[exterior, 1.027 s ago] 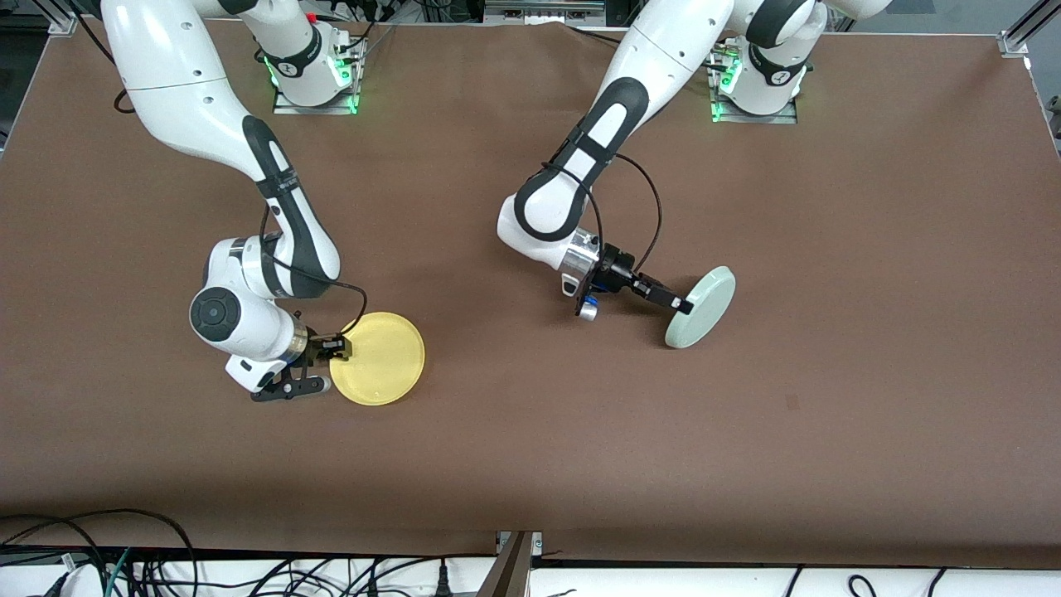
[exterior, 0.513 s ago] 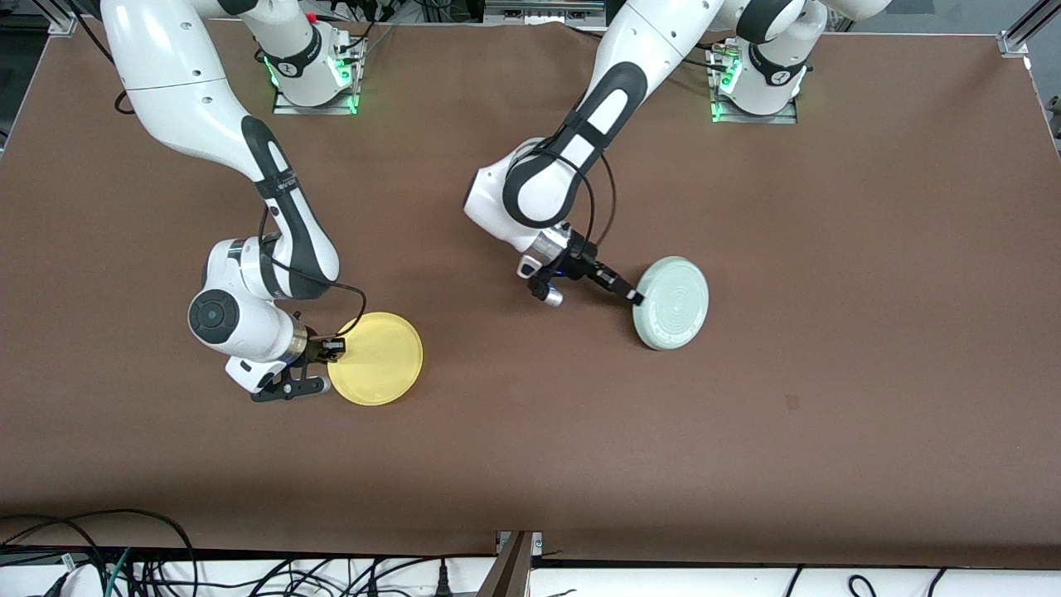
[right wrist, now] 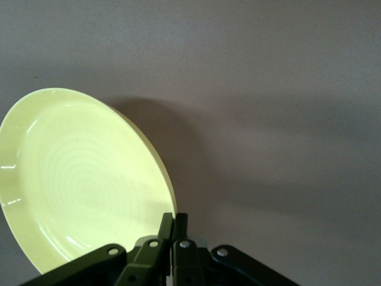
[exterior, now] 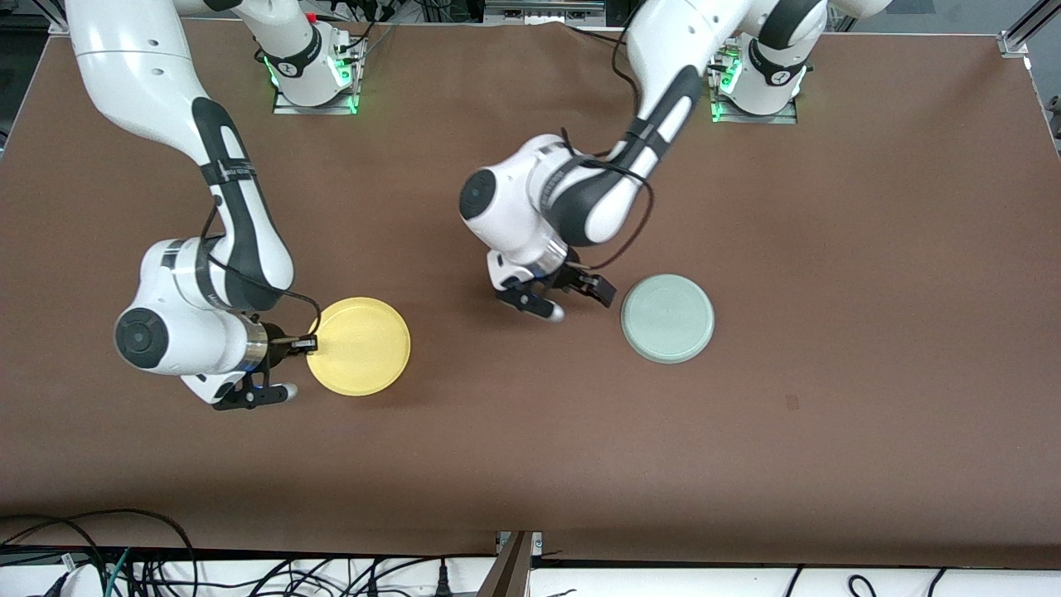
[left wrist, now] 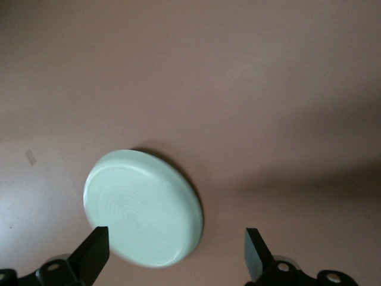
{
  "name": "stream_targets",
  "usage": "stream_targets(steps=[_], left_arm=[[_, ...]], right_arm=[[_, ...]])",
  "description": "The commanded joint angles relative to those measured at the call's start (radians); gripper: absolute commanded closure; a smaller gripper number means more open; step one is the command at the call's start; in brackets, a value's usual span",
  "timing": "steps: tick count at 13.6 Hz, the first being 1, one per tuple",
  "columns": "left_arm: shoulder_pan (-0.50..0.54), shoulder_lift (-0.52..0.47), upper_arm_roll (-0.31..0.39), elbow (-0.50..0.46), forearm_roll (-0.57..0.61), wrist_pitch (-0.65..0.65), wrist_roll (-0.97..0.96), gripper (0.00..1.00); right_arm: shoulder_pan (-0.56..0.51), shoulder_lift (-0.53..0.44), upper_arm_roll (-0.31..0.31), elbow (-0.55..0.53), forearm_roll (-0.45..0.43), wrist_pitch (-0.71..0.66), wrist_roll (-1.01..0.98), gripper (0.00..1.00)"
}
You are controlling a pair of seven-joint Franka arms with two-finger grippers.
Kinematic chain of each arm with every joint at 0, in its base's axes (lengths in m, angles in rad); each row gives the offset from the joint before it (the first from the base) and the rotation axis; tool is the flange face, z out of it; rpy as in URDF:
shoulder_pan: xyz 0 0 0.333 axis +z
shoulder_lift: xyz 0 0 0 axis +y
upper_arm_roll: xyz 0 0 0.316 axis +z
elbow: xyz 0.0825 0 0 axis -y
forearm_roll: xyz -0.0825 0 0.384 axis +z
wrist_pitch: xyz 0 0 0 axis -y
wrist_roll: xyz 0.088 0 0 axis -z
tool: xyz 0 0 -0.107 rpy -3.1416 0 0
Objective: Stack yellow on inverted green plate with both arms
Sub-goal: 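Open the left gripper and withdraw it while the right gripper lifts yellow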
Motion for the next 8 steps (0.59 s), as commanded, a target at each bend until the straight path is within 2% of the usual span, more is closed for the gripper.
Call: stream_targets(steps=[1,3,5,8], left_arm=[[0.155,-0.079,-0.017,-0.011,-0.089,-0.004,0.053,0.00],[0.272,-0.154,-0.015,-0.023,-0.161,-0.010,0.055,0.00],[0.366,-0.211,-0.017,-0.028,-0.199,-0.042,0.081,0.00],[0.497,-0.282,-0.017,-0.028,-0.285,-0.103,0.182,0.00]], right_arm=[[0.000,0.003,0.010,0.033,0.085,-0.035,-0.010,1.00],[0.014,0.002,0.013,0.031,0.166,-0.050,0.014,1.00],[0.060,-0.004,0.013,0.033,0.173,-0.061,0.128,1.00],[0.208,-0.006,0.013,0.033,0.183,-0.027,0.373,1.00]])
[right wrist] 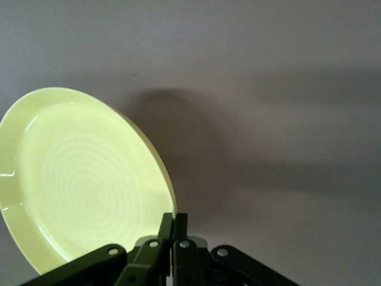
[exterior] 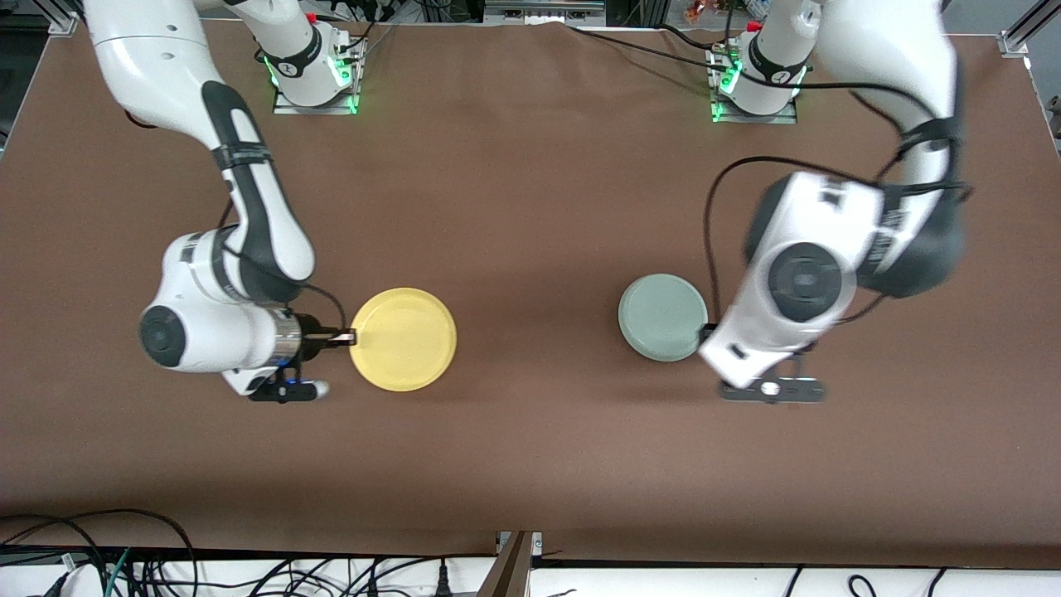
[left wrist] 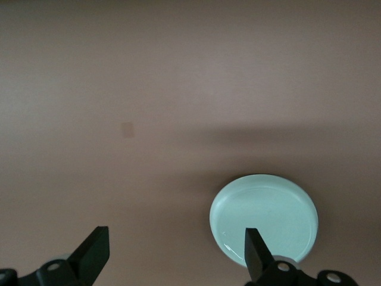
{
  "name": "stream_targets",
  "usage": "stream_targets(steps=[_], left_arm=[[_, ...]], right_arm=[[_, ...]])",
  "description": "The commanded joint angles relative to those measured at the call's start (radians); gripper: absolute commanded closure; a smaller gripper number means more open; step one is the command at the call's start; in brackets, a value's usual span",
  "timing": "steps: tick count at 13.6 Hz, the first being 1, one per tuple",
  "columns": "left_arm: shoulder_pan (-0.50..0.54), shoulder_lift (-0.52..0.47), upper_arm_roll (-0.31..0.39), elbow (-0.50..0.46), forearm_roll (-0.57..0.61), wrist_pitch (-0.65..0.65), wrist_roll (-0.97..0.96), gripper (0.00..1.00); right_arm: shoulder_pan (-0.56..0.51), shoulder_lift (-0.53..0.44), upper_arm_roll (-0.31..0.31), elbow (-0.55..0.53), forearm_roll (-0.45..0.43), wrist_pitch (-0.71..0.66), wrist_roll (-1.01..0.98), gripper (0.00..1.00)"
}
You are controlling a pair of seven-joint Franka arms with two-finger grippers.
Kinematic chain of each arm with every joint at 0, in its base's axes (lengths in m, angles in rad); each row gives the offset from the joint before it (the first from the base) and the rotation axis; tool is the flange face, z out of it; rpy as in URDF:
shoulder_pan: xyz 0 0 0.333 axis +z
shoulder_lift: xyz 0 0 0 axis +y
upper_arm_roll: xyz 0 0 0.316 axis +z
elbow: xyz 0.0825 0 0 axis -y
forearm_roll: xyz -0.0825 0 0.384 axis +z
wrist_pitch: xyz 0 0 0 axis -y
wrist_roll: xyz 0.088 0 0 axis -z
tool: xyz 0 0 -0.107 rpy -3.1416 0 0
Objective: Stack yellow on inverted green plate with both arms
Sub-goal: 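Open the left gripper and withdraw it while the right gripper lifts yellow, then carry the yellow plate onto the inverted green plate with the right gripper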
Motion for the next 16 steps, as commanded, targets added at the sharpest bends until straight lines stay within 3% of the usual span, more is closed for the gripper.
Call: stream_targets(steps=[1,5,7,10,14,16], left_arm=[[0.097,-0.087,-0.013,-0.036,-0.093,-0.049,0.099,0.00],[0.209,-0.188,-0.007,-0.042,-0.097,-0.135,0.351,0.00],[0.240,-0.254,-0.002,-0.068,-0.111,-0.187,0.373,0.00],[0.240,-0.493,0.001,-0.345,-0.110,-0.131,0.367,0.00],[0.266,-0.689,0.038,-0.637,-0.111,0.107,0.371,0.00],[0.277,-0.722,0.039,-0.687,-0.111,0.102,0.365,0.00]], right_arm=[[0.158,-0.004,-0.009,0.012,0.043,0.039,0.231,1.00],[0.432,0.032,-0.010,0.011,0.063,0.297,0.654,1.00],[0.529,0.055,-0.010,0.011,0.061,0.401,0.754,1.00],[0.630,0.101,-0.013,0.012,0.057,0.570,0.873,1.00],[0.697,0.218,-0.021,0.063,0.052,0.780,0.947,1.00],[0.701,0.278,-0.022,0.138,0.052,0.793,0.950,1.00]])
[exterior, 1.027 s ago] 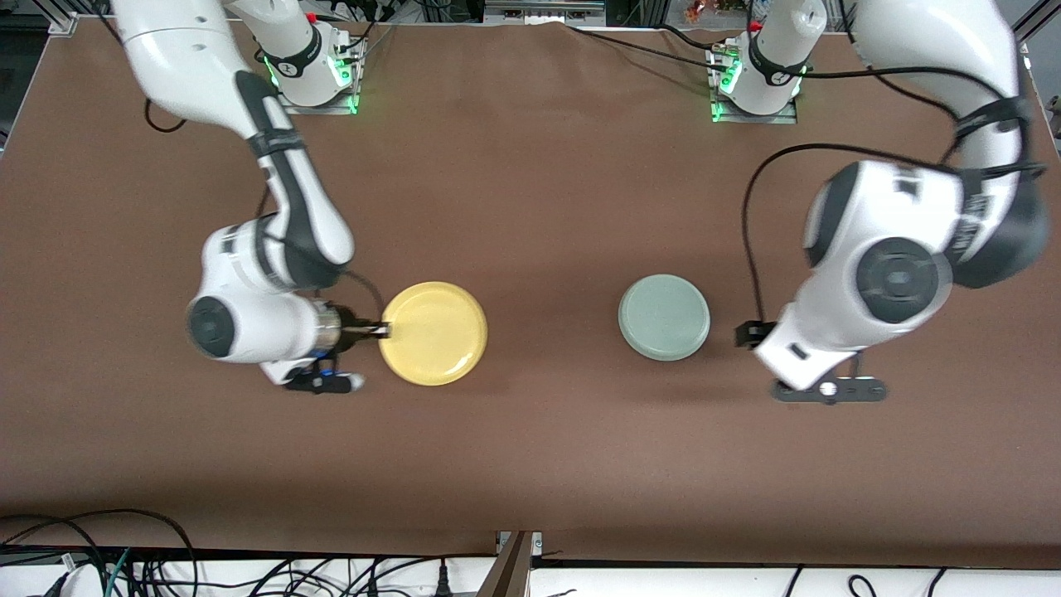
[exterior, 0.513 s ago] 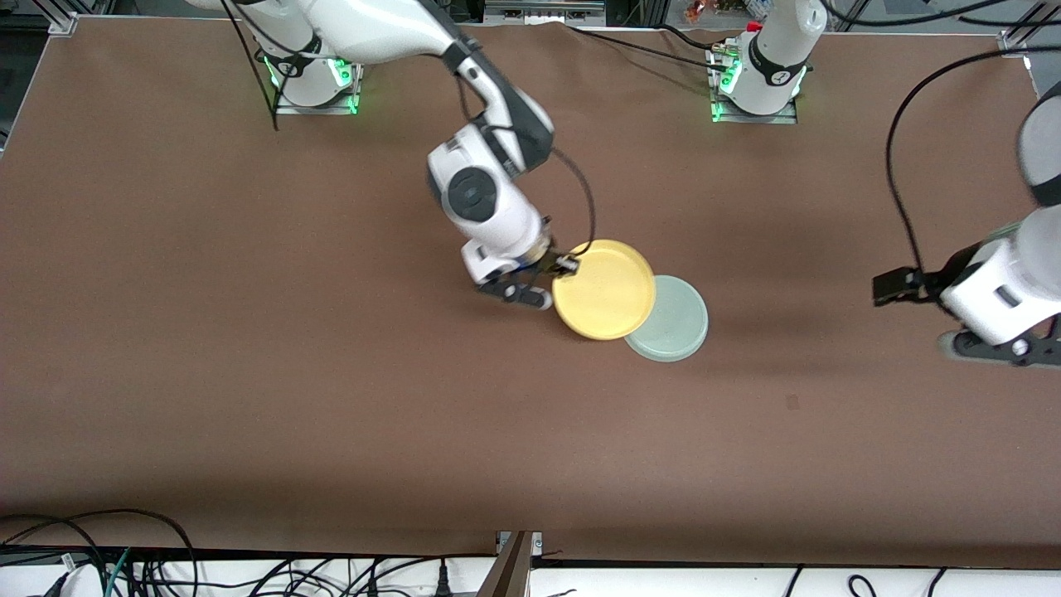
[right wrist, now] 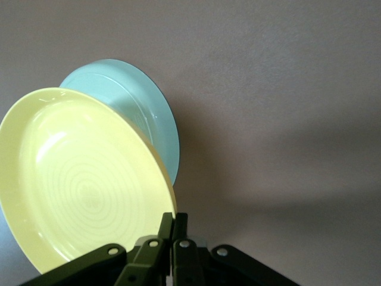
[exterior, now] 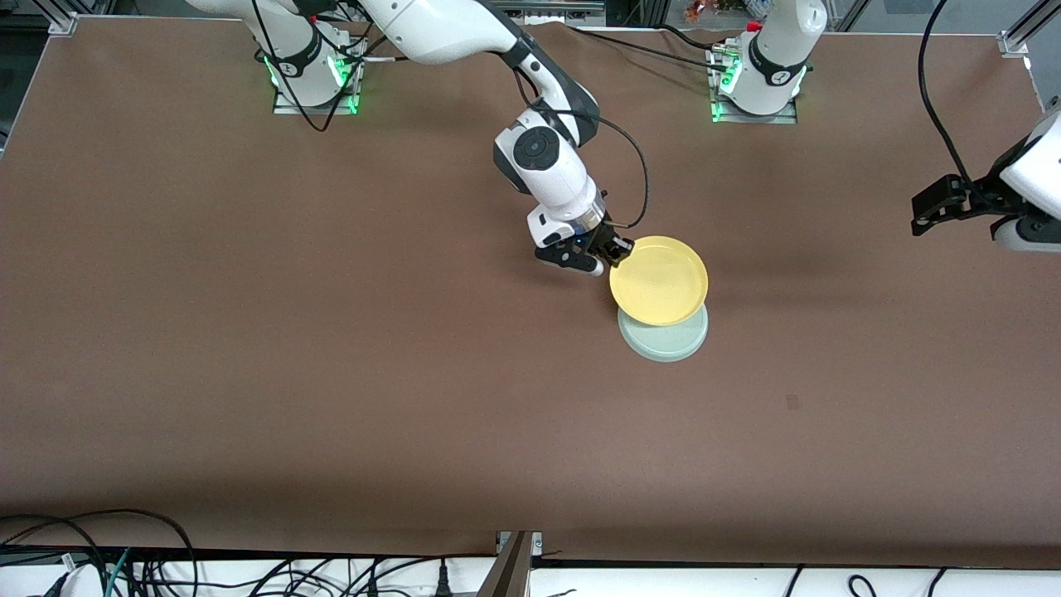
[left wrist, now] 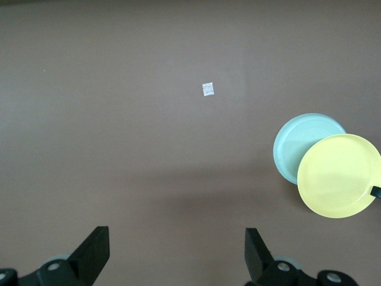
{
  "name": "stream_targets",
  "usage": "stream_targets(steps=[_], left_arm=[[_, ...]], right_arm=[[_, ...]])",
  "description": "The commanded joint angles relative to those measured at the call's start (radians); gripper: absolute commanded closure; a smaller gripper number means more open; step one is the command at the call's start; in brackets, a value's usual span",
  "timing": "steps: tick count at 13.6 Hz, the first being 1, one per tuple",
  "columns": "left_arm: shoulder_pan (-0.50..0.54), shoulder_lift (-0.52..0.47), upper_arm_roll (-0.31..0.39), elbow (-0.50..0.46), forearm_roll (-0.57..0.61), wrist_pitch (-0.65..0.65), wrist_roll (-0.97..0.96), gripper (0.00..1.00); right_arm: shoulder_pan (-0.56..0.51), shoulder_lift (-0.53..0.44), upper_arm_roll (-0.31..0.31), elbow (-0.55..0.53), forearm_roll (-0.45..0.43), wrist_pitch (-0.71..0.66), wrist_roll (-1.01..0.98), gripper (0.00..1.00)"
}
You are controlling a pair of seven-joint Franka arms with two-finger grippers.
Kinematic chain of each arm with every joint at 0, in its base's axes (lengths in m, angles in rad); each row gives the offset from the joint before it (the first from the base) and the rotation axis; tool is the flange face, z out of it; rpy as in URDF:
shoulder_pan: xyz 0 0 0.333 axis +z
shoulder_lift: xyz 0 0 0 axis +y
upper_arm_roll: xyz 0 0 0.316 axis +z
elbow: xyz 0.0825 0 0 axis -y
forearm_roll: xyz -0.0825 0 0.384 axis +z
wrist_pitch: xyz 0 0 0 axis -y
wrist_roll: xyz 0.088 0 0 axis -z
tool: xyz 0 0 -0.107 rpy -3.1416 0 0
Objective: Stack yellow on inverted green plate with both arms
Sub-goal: 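Carry the yellow plate onto the inverted green plate with the right gripper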
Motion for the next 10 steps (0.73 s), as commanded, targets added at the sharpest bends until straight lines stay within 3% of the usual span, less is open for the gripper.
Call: stream_targets(steps=[1,5,9,10], left_arm=[[0.017,-0.075,0.001,-0.105,-0.027,-0.002,0.003,0.00],[0.015,-0.068,-0.006,-0.084,-0.023,-0.009,0.003,0.00],[0.003,-0.066,-0.016,-0.079,-0.020,-0.011,0.008,0.00],[0.002,-0.057,-0.024,-0.059,-0.013,-0.011,0.006,0.00]], right_arm=[[0.011,0.093,-0.021,0.134,0.005,0.015,0.022,1.00],[0.011,0.164,-0.021,0.221,0.005,0.069,0.067,1.00],[0.013,0.196,-0.032,0.232,0.005,0.086,0.067,1.00],[0.014,0.199,-0.032,0.232,0.005,0.087,0.067,0.94]])
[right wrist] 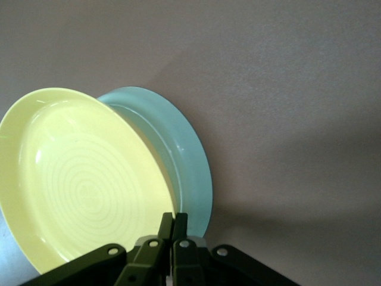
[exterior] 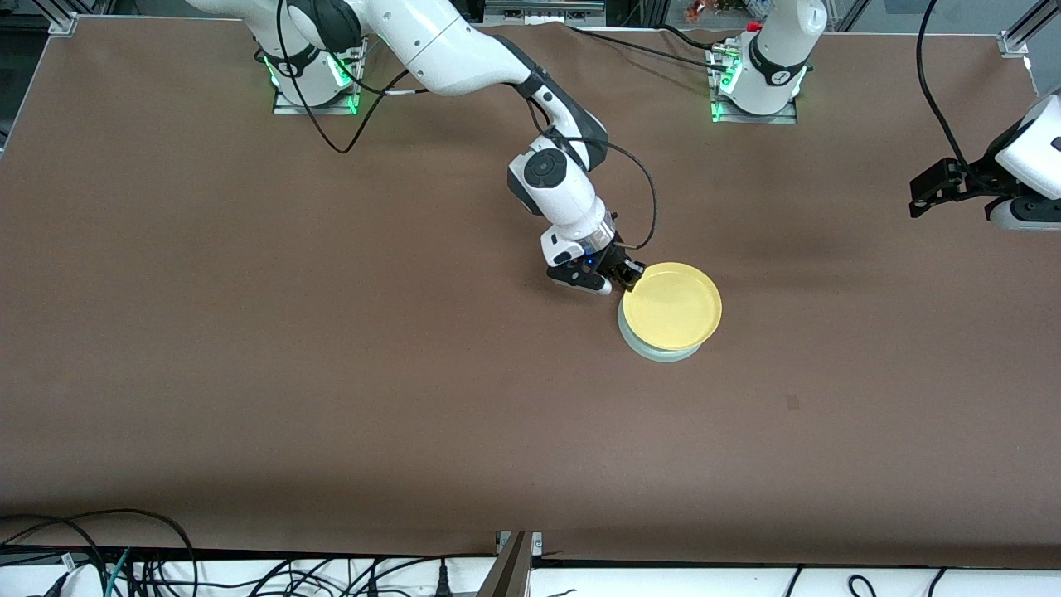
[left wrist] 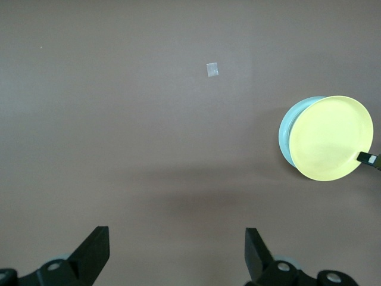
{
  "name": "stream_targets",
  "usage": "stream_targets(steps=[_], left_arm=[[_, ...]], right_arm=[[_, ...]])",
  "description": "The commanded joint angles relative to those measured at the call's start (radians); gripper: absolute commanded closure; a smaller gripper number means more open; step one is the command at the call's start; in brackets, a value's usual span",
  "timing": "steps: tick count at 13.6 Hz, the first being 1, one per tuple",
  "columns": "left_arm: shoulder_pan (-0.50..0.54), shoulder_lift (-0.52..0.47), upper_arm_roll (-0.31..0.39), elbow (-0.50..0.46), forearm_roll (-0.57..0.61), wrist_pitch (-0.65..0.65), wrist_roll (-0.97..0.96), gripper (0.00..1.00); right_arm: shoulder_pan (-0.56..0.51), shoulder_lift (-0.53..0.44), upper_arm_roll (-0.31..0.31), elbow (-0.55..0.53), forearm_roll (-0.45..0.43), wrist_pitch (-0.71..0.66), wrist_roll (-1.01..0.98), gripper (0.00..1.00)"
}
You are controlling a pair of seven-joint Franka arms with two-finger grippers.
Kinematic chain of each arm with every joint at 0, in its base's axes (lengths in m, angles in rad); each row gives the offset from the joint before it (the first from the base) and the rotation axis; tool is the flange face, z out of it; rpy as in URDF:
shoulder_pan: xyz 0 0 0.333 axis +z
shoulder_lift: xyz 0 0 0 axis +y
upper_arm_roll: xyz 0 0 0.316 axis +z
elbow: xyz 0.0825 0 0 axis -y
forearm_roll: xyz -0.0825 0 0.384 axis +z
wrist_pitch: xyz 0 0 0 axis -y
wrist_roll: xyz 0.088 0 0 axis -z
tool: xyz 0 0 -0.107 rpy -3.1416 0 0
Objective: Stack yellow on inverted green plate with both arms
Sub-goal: 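Carry the yellow plate onto the inverted green plate with the right gripper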
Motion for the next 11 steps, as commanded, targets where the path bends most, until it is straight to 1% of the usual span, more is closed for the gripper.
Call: stream_targets(steps=[1,2,3,5,6,7,8,9,11], left_arm=[[-0.007,0.008,-0.014,0.033,-0.013,-0.009,0.007,0.00],[-0.007,0.014,-0.014,0.041,-0.013,-0.011,0.007,0.00],[-0.007,0.015,-0.014,0.041,-0.013,-0.011,0.007,0.00],[-0.007,0.015,-0.014,0.041,-0.015,-0.012,0.007,0.00],[-0.005,0.016,-0.014,0.041,-0.015,-0.012,0.007,0.00],[-0.007,0.016,-0.014,0.041,-0.015,-0.012,0.007,0.00],[-0.005,0.015,-0.014,0.041,-0.015,-0.012,0.008,0.00],[-0.007,0.015,-0.014,0.041,-0.015,-0.014,0.010,0.00],[-0.007,0.011,-0.020,0.042,-0.018,-0.018,0.004,0.00]], right_arm=[[0.010,0.034,-0.012,0.043,0.003,0.015,0.015,0.58],[0.004,0.031,-0.012,0.043,0.002,0.014,0.012,0.25],[0.000,0.025,-0.013,0.043,0.002,0.014,0.013,0.00],[-0.016,-0.017,-0.015,0.043,0.011,-0.008,0.012,0.00],[-0.042,-0.055,-0.013,0.041,0.011,-0.068,0.009,0.00],[-0.069,-0.093,-0.015,0.041,0.000,-0.166,0.003,0.00],[-0.095,-0.145,-0.030,0.040,-0.003,-0.272,-0.005,0.00],[-0.108,-0.197,-0.066,0.032,-0.004,-0.376,-0.020,0.00],[-0.109,-0.308,-0.171,0.004,-0.001,-0.591,-0.100,0.00]])
